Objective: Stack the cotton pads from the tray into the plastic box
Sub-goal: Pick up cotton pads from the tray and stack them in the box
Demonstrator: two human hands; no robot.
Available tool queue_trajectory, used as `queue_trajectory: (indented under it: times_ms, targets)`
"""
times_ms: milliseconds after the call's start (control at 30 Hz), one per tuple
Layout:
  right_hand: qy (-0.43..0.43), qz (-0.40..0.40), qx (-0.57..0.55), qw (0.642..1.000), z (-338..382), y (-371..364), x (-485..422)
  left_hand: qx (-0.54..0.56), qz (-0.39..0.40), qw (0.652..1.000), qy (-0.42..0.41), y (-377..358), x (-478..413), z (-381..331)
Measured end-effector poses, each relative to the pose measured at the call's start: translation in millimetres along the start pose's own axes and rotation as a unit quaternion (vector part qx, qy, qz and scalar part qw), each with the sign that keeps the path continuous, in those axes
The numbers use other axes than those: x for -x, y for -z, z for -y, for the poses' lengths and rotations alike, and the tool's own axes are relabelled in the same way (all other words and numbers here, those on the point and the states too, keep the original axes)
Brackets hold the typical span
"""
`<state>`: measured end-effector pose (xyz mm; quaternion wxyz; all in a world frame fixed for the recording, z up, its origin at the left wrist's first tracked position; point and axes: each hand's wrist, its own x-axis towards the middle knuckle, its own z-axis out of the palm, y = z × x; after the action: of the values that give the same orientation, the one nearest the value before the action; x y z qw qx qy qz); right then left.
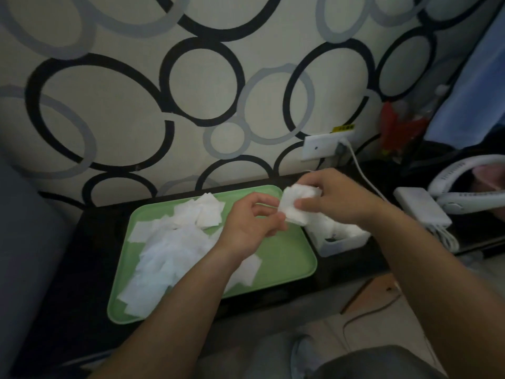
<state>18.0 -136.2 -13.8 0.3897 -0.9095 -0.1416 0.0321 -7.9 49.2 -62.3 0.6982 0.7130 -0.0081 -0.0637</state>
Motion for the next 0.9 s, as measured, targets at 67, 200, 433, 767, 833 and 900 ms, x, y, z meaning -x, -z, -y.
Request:
queue_trajectory:
  times_ms: [67,200,433,767,833,900]
  targets:
    - [-0.016,-0.01,-0.01,1.0,-9,25,7,-0.017,0.004,1.0,-0.002,-13,-3,3]
    - [-0.057,0.031,0.049,0.997,-33,53,8,-0.114,0.025,0.993,-0.022,-36,-11,14]
    - [-0.056,0.118,0.278,0.952,-57,40,-6,-0.191,0.055,0.98,-0.017,-63,-20,29]
    - [-0.031,0.174,0.367,0.913,-46,17,-16,-0.238,0.109,0.964,-0.043,-64,-25,39]
    - [-0.023,0.163,0.383,0.909,-45,11,-18,-0.242,0.11,0.963,-0.047,-62,-27,39]
    - [-0.019,0.169,0.393,0.903,-46,7,-18,-0.24,0.121,0.962,-0.051,-60,-27,39]
